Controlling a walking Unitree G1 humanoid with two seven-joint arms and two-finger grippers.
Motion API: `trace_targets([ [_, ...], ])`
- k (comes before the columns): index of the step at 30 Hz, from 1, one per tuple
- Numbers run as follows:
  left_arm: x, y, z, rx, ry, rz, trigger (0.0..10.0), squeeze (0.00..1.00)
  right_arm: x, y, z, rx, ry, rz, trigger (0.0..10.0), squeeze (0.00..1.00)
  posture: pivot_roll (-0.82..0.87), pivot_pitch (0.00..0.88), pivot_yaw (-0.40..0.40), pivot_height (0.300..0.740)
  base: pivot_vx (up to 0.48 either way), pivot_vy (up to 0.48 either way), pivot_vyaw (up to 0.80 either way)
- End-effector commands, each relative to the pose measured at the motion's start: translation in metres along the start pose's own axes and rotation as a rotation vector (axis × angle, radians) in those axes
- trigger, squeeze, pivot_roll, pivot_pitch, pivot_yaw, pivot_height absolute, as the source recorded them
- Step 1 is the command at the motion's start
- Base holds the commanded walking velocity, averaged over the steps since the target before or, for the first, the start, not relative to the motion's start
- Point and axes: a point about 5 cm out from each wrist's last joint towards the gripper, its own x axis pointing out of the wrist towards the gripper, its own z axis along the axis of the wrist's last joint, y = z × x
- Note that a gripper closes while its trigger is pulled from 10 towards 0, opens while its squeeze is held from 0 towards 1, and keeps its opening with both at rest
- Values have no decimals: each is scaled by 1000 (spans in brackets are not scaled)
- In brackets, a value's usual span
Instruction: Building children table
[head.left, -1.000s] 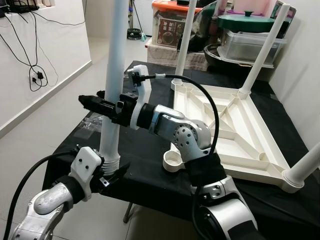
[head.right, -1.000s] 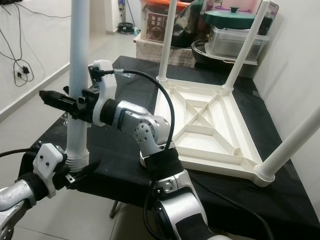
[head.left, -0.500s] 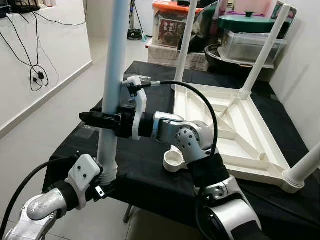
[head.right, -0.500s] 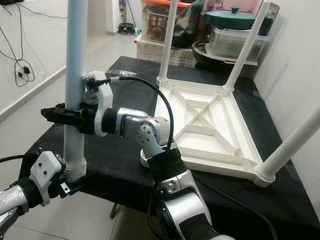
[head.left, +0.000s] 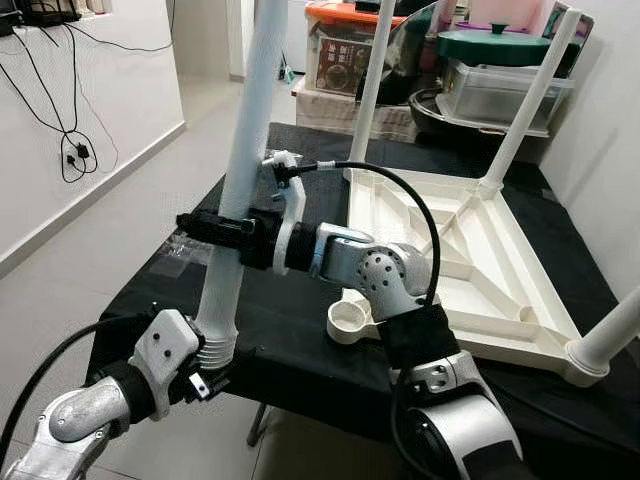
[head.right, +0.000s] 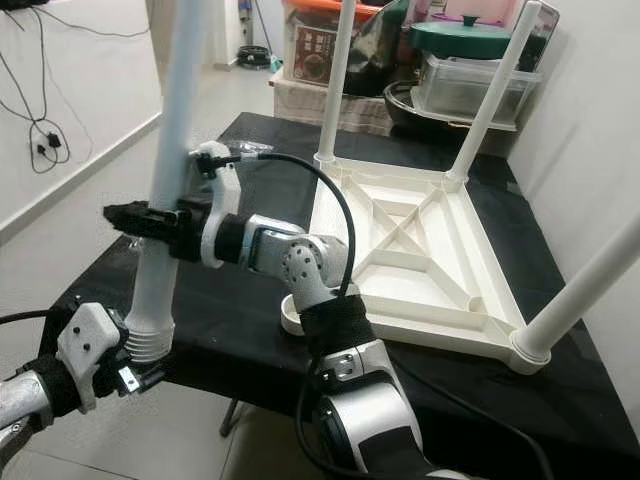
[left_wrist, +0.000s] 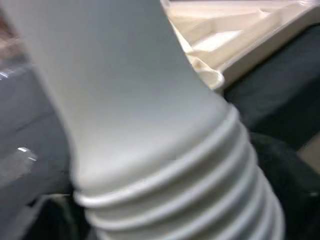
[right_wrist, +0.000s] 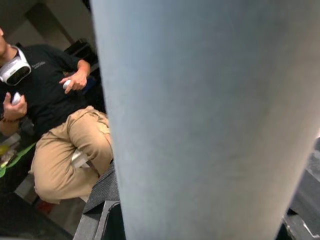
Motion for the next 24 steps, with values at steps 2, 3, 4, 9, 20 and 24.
trace_targets([
  [2,-3,13,9,13,-58,104,10000,1000,-5,-3,13,-1,-53,-16,0,0,114,0,-92,740,0,0,0],
  [3,-5,16,11,8,-73,136,10000,1000,-9,-6,17,-5,-68,-31,0,0,114,0,-92,740,0,0,0],
  [4,-6,18,13,3,-82,165,10000,1000,-12,-10,21,-14,-86,-56,0,0,112,0,-91,740,0,0,0],
  [9,-6,20,15,-3,-89,191,10000,1000,-16,-17,28,-37,-123,-108,0,0,113,0,-91,740,0,0,0],
  [20,5,-11,6,-170,-70,297,10000,0,-39,-47,77,-123,-432,-489,0,0,118,0,-99,740,0,0,0],
  [24,8,-16,1,-205,-57,321,10000,0,-38,-43,79,-117,-459,-487,0,0,117,0,-87,740,0,0,0],
])
